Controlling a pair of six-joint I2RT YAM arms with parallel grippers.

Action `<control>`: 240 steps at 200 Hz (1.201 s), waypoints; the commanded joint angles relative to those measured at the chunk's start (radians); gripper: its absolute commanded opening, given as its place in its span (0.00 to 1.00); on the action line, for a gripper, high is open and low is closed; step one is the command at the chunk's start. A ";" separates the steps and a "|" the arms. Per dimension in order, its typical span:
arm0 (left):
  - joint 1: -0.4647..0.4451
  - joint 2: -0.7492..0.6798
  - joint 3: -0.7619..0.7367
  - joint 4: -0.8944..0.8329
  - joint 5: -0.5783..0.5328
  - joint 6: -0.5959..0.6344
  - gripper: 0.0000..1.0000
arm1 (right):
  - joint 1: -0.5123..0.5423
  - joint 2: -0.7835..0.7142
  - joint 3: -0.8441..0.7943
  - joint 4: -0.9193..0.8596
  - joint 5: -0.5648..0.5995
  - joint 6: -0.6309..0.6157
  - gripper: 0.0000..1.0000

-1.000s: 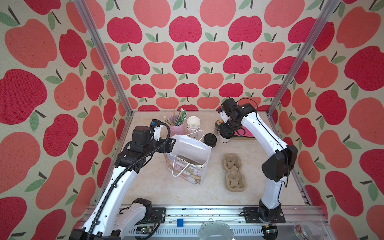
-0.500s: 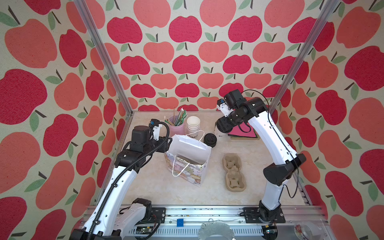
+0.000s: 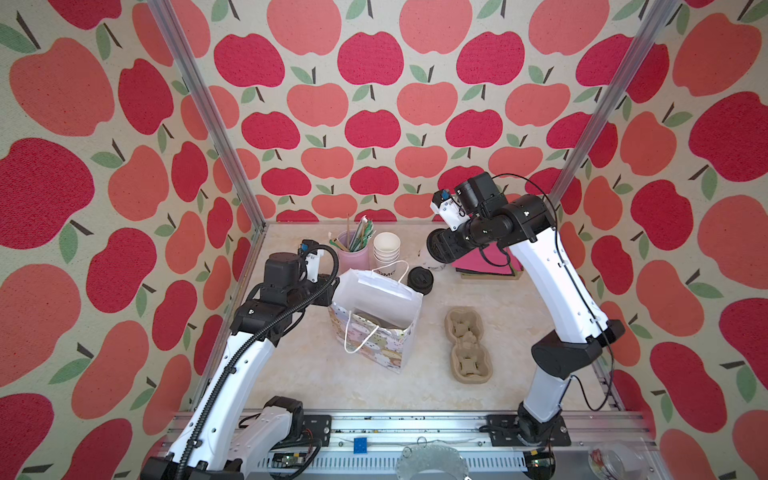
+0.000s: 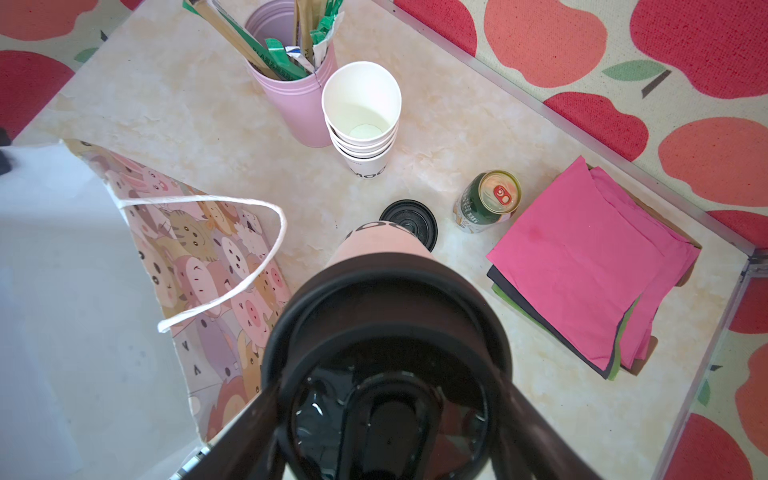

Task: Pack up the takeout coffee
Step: 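Lift the black-lidded cup with the right gripper and carry it toward the bag, then position the held cup above the bag opening with the right gripper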

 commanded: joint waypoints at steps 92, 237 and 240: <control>0.009 0.010 -0.008 0.016 0.020 -0.011 0.24 | 0.107 -0.028 0.160 -0.017 -0.097 0.038 0.67; 0.012 0.018 -0.007 0.021 0.022 -0.016 0.13 | 0.300 0.001 0.191 0.005 -0.095 -0.029 0.67; 0.012 0.018 -0.007 0.021 0.022 -0.016 0.13 | 0.306 0.002 0.190 0.005 -0.095 -0.030 0.67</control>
